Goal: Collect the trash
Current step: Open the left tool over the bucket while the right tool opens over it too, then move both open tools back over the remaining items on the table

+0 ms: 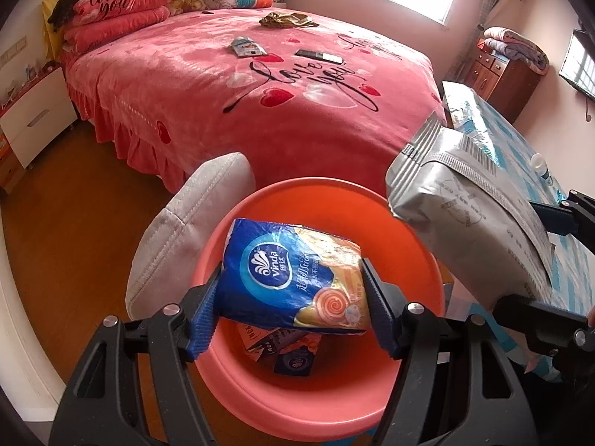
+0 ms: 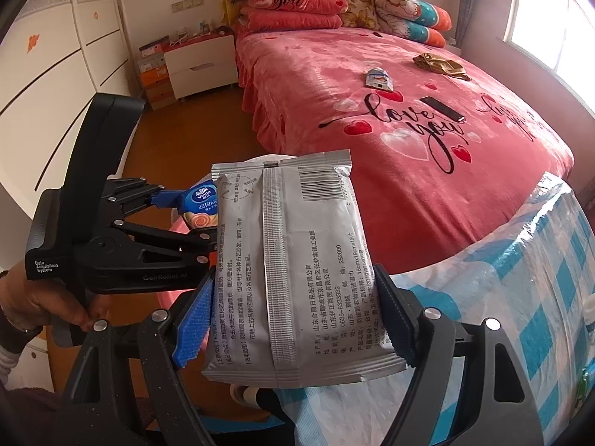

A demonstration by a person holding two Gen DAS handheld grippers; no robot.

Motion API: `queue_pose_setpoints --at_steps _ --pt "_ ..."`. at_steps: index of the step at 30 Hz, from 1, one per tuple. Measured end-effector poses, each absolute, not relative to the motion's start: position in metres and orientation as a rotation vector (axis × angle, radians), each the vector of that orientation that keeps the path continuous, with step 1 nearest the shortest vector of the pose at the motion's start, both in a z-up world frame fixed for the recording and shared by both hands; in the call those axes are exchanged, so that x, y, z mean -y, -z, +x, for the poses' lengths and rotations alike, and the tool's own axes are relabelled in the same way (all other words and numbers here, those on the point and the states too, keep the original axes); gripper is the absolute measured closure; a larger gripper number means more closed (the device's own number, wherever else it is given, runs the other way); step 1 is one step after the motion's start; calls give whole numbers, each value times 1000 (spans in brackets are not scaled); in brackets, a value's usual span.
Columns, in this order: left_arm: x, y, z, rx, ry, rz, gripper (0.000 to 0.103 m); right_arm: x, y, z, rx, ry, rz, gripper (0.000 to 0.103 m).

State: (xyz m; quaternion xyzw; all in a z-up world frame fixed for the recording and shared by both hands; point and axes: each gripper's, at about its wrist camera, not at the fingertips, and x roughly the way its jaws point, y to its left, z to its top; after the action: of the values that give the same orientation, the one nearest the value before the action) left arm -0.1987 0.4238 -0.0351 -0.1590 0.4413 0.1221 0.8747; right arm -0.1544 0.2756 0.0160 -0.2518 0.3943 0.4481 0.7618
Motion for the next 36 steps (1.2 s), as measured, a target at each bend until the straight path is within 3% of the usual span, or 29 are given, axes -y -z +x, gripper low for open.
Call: queue_pose_setpoints --at_steps 5,7,10,11,36 --pt "-427 45 -196 -939 -257 -341 31 -282 -7 -152 -861 -956 -578 24" --pt "-427 51 -194 -965 -272 -336 19 -283 -4 -152 -862 -949 -577 23" --pt "-428 59 -192 -1008 -303 -326 16 -277 -3 -147 -865 -940 -547 20" --pt "-427 60 -192 -1010 -297 -332 15 -275 -4 -146 -864 -937 -533 15" --pt "-411 29 -189 -969 -327 -244 12 -193 -28 -121 -874 -824 -253 15"
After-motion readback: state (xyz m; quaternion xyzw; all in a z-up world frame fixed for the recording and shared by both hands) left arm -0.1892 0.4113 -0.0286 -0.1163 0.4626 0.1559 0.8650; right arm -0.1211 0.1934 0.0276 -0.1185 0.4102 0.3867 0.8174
